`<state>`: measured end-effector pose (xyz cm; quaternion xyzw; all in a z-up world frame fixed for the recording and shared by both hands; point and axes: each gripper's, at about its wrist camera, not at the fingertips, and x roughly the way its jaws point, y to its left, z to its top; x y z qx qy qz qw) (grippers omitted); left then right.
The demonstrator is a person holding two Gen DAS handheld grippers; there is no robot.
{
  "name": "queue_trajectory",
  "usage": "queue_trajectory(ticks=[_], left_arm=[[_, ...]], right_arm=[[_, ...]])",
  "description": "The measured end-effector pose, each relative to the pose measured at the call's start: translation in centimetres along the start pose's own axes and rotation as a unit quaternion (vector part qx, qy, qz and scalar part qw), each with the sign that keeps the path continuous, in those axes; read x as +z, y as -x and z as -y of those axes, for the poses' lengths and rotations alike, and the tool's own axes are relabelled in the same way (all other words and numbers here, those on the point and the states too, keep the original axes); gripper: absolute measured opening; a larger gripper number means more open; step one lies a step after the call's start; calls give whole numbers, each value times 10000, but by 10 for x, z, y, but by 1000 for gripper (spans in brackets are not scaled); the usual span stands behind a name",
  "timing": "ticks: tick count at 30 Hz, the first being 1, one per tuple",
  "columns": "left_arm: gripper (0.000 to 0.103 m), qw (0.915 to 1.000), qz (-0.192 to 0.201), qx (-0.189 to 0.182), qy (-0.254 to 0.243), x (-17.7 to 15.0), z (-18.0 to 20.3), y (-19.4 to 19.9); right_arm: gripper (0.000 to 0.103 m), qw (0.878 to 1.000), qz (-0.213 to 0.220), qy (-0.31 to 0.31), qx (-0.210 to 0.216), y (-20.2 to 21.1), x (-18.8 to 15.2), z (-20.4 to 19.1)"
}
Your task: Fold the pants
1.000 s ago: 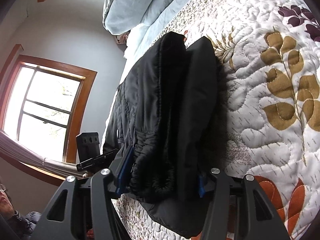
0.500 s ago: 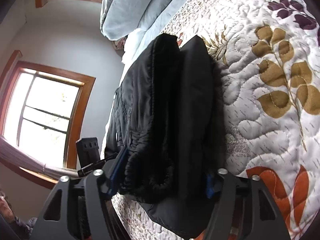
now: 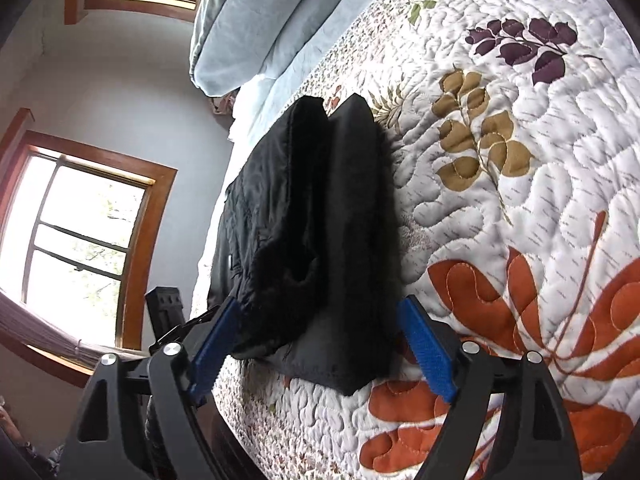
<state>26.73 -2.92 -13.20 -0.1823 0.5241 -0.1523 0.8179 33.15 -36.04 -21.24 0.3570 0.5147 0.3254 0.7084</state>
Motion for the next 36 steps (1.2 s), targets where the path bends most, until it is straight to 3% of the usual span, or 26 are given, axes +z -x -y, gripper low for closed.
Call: queue_trajectory(ticks=[4,6,12,28,36], left_arm=[[91,9996,49,157,-241,4,12,-6],[91,9995,59,175,-260,4,12,-8],[91,9990,143,157,-384,4,15,-12],[91,9976,388,202,-540,-9,13,-10],[93,9976,398,253,-500,-16,11,-8]], right_arm=[[85,10000,-89,2,16,-17,8,-3],[73,9999,-159,-10,68,-25,8,-4],[56,9997,-90,213,14,-21,-1,-10],[54,9996,28,262,-65,-21,-12,-20],[59,9998,67,167,47,-20,-9,-16]])
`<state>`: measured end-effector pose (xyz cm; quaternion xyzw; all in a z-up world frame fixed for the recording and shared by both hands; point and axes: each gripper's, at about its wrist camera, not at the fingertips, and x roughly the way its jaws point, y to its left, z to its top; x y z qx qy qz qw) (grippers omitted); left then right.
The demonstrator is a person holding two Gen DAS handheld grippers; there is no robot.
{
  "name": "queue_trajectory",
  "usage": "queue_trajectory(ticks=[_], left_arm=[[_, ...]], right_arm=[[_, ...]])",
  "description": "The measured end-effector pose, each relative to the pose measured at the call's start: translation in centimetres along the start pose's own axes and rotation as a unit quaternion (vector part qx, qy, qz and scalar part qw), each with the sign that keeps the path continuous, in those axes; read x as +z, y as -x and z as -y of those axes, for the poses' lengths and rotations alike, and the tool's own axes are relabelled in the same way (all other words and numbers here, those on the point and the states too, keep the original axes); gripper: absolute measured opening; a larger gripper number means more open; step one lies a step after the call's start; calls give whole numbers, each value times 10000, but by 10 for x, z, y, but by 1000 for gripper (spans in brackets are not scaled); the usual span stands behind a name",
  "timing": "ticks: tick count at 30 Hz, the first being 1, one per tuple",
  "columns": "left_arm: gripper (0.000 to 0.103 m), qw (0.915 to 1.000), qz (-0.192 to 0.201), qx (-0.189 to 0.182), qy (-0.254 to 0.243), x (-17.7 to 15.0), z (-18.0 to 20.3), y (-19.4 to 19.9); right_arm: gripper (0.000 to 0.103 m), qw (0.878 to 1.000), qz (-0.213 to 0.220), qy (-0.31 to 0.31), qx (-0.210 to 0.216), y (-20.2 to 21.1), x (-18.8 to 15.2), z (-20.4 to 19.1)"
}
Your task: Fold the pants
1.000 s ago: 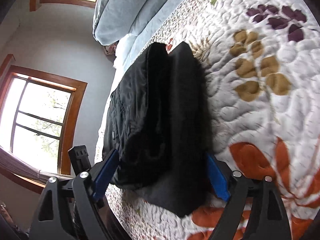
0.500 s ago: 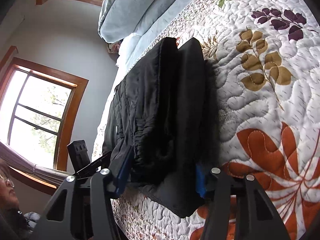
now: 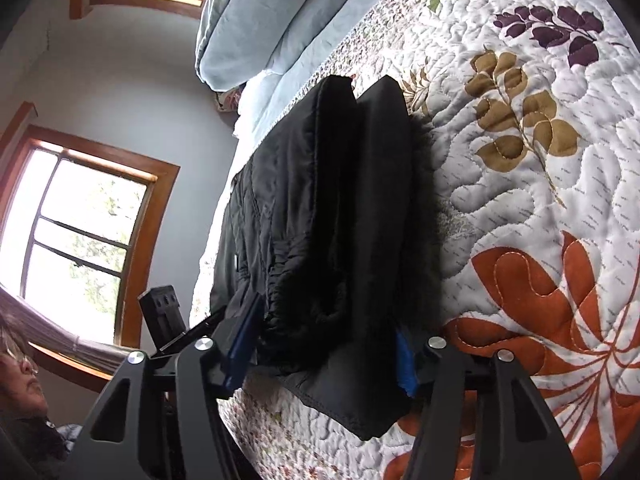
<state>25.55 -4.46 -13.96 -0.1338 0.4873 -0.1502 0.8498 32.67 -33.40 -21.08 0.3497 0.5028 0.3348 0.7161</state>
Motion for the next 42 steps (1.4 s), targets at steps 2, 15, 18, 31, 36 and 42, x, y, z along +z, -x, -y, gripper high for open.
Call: queue_trajectory(ticks=[2,15,18,31,36,42], left_arm=[[93,10000,-7,20,51,0,0,-1],[94,9996,-42,140,222,2,-3,6],[96,9992,38,363,151,-3,-5,21],[97,9976,104,514,457,-6,-16,28],[98,9976,52,513,460,-5,-16,27],[98,9977,51,549,384,-5,-11,25]], right_arm=[[57,10000,-20,51,-47,-1,4,-3],[78,9992,361,-141,-112,25,5,-4],[79,9977,625,-107,-254,49,-4,-12],[54,9908,184,603,-1197,16,-6,-56],[15,9947,100,521,-885,21,-15,-46],[0,9926,92,611,-1042,29,-22,-41]])
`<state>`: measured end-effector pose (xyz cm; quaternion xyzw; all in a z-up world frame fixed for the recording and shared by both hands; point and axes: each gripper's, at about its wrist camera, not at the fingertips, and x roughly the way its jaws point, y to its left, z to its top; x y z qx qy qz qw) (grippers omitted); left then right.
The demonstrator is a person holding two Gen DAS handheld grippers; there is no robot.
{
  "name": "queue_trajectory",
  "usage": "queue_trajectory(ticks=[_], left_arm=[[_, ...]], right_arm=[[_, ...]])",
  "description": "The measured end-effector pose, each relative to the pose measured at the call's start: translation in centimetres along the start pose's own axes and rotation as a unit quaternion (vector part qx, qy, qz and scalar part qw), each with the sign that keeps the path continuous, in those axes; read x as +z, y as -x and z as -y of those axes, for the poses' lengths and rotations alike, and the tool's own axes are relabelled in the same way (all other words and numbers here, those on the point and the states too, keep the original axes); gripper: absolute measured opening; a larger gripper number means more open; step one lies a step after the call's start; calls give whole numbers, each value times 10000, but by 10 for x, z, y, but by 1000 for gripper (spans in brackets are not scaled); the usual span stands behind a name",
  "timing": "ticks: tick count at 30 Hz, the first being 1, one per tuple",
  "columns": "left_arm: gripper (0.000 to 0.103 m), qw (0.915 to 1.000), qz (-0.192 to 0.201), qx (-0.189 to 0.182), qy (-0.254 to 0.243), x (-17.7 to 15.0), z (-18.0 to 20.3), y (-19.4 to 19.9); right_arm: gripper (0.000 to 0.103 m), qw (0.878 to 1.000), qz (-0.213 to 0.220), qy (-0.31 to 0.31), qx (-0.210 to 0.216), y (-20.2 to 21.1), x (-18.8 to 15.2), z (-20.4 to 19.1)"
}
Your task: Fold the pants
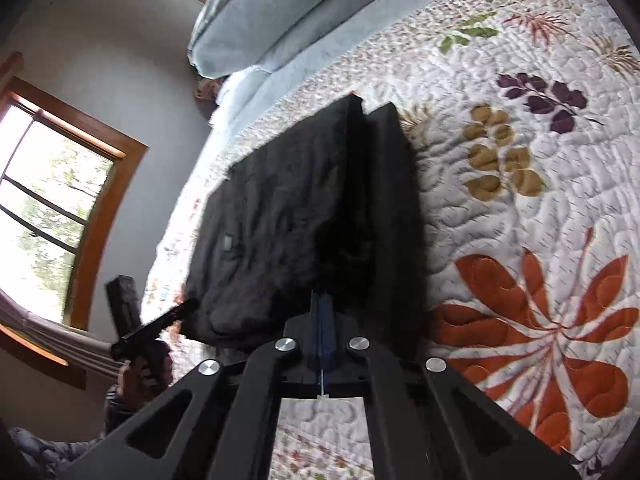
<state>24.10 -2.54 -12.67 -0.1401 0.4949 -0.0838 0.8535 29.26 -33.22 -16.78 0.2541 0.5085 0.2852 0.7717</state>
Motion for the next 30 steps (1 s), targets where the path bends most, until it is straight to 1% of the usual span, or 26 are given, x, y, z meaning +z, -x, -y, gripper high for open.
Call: queue_trajectory(ticks=[1,2,3,4,5,6,9,10,13,14,16,17,19,21,26,30], left_arm=[[98,10000,3,8,-7,0,1,0],[98,10000,3,0,1,0,1,1],[98,10000,-2,-15,27,0,0,1],[98,10000,-7,-24,43,0,0,1],[98,10000,-8,-29,47,0,-1,1],[98,10000,-5,-28,37,0,-1,1],[98,10000,-4,-18,12,0,-1,1],[98,10000,-5,-24,23,0,-1,1],[99,10000,-15,-34,43,0,-1,-1],[99,10000,-20,-37,42,0,-1,-1],[99,10000,-28,-32,26,0,-1,-2],[99,10000,-34,-19,19,1,-1,-2],[100,10000,-56,-7,2,1,-2,-3],[100,10000,-59,1,-9,3,-2,-4],[100,9999,-35,65,-104,1,4,-5],[100,9998,-12,76,-157,0,7,-5]], right_arm=[[2,10000,42,5,30,2,1,-1],[10,9998,154,-107,75,8,1,0],[25,9996,207,-153,148,12,1,2],[37,9991,295,-208,230,16,5,1],[55,9986,404,-252,228,21,8,1],[56,9984,455,-239,220,24,12,1],[56,9987,373,-226,255,19,27,-1],[56,9992,266,-188,234,13,32,-3],[55,9999,51,-66,70,-5,38,-10],[53,10000,0,-27,1,-10,39,-11],[43,9999,-70,-5,-101,-17,41,-11],[33,9997,-97,61,-205,-19,41,-11],[29,9993,-144,182,-289,-21,39,-13],[21,9992,-165,263,-231,-20,36,-14],[18,9987,-201,419,-216,-16,27,-18],[18,9991,-165,339,-216,-15,24,-16]])
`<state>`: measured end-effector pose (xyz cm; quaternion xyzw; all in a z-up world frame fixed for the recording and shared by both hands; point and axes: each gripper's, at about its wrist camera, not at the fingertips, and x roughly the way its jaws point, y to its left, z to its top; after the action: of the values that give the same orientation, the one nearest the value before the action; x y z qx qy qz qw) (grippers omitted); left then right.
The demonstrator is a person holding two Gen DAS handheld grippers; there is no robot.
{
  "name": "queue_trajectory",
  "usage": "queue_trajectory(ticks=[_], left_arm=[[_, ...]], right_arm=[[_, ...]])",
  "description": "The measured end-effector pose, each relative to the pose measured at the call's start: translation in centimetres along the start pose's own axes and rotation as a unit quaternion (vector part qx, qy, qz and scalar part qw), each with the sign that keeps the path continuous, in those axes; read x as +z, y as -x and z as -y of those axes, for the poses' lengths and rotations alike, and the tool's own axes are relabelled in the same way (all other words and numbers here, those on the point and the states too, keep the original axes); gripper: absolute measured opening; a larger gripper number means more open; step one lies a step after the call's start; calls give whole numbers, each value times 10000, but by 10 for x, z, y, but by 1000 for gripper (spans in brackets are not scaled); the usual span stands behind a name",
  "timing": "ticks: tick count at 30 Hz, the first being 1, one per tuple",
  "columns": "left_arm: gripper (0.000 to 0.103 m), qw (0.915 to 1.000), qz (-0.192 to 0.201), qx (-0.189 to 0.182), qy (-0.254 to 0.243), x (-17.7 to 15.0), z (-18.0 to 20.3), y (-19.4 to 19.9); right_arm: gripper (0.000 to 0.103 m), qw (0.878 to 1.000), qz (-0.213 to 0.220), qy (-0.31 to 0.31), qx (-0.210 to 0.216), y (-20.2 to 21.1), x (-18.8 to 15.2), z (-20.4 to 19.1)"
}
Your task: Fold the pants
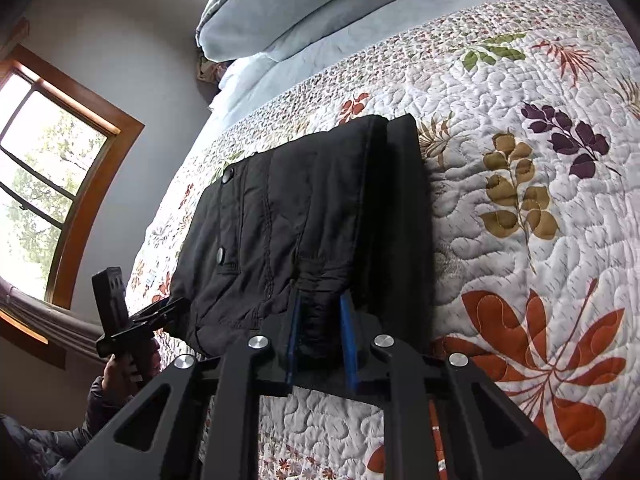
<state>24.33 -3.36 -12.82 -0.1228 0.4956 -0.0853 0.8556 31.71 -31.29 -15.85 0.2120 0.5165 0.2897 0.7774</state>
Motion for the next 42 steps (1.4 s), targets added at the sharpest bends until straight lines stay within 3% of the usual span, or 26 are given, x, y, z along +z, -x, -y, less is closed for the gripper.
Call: queue_trajectory(ticks=[9,19,22,25,32,35,40,41,42], left_arm=[[100,9999,88,42,-100,0,6,5],[100,9971,449,379,-481,-5,22,35],[100,9959,589,417,-554,-6,27,48],[100,9947,691,484,-587,-7,33,57],[100,9940,790,557,-519,-11,41,76],[100,9939,783,632,-444,-16,39,83],[100,9932,677,929,-197,-27,27,90],[100,9924,688,1004,-164,-30,25,93],[100,9917,704,1066,-166,-32,25,97]], right_arm=[[18,9998,-6,-182,71,-2,1,11],[25,9980,232,-579,132,18,-10,29],[27,9983,354,-459,-85,29,-13,21],[27,9984,485,-263,113,38,-15,2],[27,9955,701,276,-571,49,-19,-35],[27,9961,833,180,-242,54,-24,-39],[27,9955,923,117,-174,55,-30,-55],[31,9927,1077,207,-499,60,-34,-65],[47,9893,1201,287,-771,63,-37,-73]])
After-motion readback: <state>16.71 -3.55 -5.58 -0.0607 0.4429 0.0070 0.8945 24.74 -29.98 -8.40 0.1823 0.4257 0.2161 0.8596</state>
